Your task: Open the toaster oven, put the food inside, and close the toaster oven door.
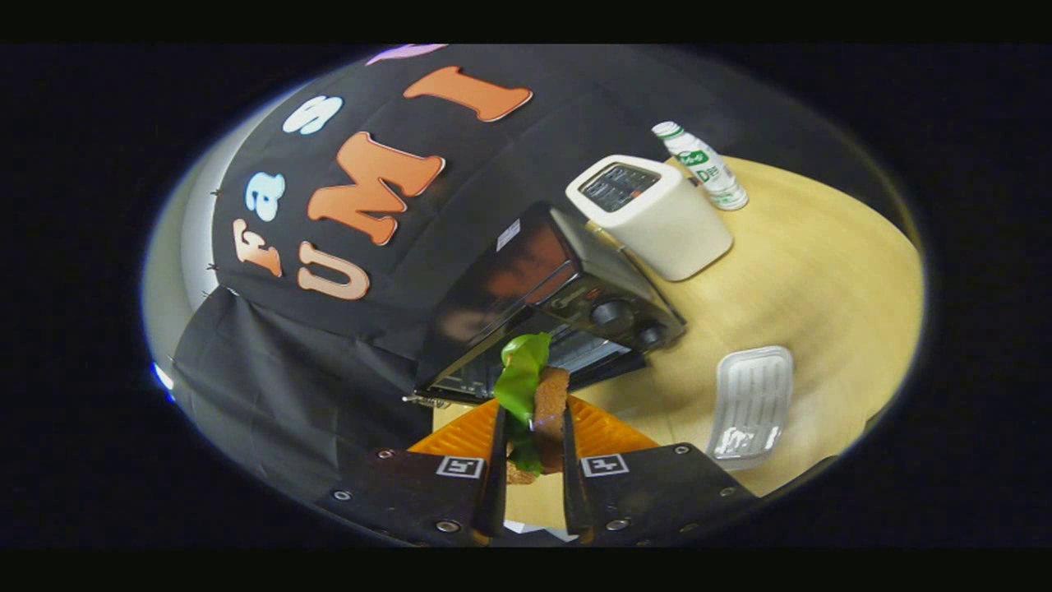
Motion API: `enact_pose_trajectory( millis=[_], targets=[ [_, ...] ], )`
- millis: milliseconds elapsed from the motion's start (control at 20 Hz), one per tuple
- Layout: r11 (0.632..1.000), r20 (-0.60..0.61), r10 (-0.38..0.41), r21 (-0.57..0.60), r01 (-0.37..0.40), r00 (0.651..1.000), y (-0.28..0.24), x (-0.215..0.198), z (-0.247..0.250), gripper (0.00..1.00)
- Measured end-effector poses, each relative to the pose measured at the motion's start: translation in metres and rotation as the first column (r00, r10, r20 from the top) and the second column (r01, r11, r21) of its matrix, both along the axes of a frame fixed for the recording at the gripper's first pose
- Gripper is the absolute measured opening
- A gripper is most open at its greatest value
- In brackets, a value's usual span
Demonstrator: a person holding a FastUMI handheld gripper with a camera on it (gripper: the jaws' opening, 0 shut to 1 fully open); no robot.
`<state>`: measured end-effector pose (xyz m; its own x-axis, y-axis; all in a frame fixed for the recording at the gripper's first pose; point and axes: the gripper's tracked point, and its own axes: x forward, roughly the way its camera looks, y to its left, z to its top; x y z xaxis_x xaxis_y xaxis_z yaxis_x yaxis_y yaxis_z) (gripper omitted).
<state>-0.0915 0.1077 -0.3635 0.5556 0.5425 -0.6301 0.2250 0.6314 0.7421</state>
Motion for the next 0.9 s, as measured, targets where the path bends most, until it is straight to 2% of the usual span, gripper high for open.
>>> enact_pose_trajectory(
  millis=[150, 350, 900],
  targets=[
    [1.0, -0.008, 0.013, 0.021, -0.013, 1.0, 0.025, 0.012, -0.011, 0.29],
    [1.0, -0.013, -0.009, 0.011, 0.009, 1.0, 0.04, 0.031, -0.033, 0.29],
    [0.978, -0.06, -0.182, 0.09, 0.187, 0.982, 0.059, 0.082, -0.082, 0.29]
  ],
)
